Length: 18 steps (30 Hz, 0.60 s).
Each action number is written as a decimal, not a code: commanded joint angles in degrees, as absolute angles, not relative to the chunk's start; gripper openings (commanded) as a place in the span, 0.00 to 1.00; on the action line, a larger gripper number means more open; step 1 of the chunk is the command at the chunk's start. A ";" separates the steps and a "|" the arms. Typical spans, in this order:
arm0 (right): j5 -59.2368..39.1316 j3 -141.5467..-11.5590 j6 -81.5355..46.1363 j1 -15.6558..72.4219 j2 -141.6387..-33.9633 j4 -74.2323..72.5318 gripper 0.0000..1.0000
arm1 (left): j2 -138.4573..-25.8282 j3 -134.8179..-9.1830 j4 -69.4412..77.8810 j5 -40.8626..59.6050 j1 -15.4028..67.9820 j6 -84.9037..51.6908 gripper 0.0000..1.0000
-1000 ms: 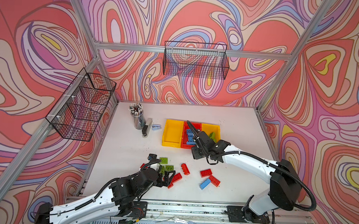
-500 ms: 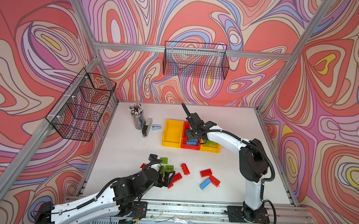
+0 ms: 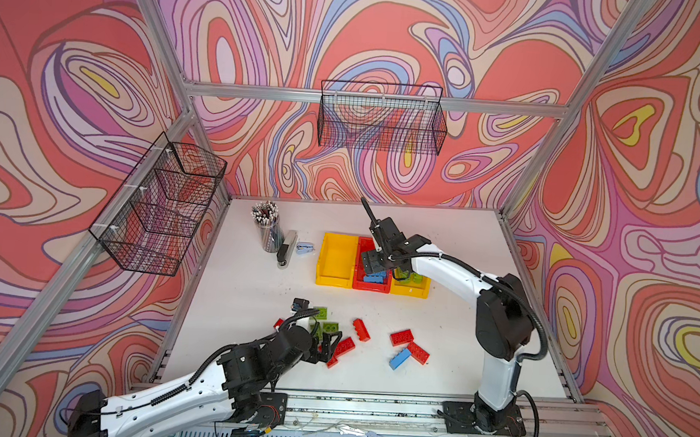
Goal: Sort the legos into containers by color
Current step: 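Move the right gripper to the last blue brick beside the red bricks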
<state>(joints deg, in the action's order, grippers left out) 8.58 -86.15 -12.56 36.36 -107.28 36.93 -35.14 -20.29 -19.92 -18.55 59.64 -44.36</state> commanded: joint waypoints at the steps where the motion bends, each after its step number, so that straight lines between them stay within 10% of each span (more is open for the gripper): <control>1: 7.41 -78.20 -14.51 37.71 -98.47 38.40 0.95 | -36.18 -22.21 -18.76 -17.19 59.77 -43.60 1.00; 18: 10.28 -45.29 -35.97 58.08 -71.80 40.98 0.93 | -34.27 -17.01 -15.97 -9.07 60.18 -47.18 1.00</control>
